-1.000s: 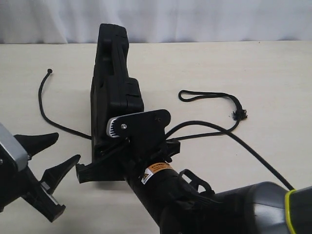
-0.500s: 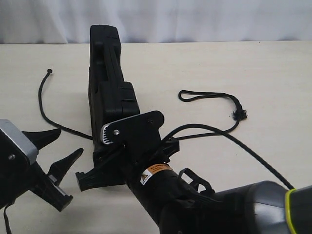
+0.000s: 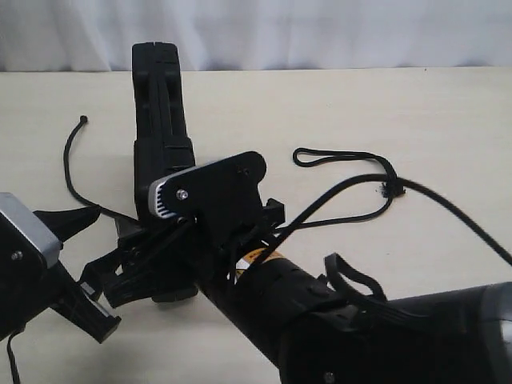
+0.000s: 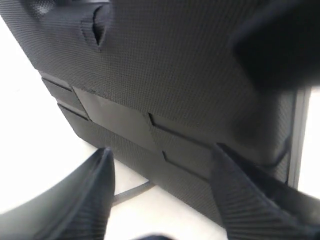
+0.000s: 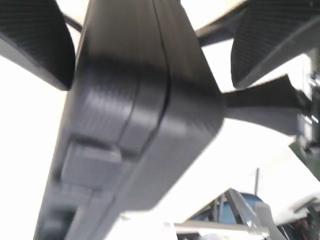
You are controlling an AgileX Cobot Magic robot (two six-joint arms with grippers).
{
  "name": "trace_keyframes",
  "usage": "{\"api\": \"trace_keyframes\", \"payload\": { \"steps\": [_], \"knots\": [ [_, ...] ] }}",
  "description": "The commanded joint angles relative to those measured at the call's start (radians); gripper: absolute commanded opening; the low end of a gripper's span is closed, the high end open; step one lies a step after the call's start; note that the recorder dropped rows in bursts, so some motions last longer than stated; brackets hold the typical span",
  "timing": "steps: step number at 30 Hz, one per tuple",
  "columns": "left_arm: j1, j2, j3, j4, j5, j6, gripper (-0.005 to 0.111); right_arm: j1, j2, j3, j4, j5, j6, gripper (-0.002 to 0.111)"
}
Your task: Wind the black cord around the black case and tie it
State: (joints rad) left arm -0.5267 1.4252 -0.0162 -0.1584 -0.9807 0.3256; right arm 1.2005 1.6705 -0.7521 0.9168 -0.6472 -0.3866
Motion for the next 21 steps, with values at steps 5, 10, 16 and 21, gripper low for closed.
{"api": "trace_keyframes", "payload": {
  "steps": [5,10,16,21],
  "knots": [
    [-0.008,0.003,-0.002,0.077,0.002,-0.018,0.055,-0.017,-0.039,-0.005,0.017,-0.015,-0.016,0.079],
    [-0.008,0.003,0.002,0.153,0.013,-0.064,0.055,-0.05,-0.026,-0.043,0.019,0.024,0.012,0.056],
    [-0.008,-0.076,0.002,0.306,0.162,-0.181,0.055,-0.05,-0.001,-0.082,0.02,0.044,0.004,0.024],
    [-0.008,-0.125,0.002,0.247,0.208,-0.184,0.055,-0.05,-0.001,-0.082,0.043,0.044,0.008,0.023]
  ]
}}
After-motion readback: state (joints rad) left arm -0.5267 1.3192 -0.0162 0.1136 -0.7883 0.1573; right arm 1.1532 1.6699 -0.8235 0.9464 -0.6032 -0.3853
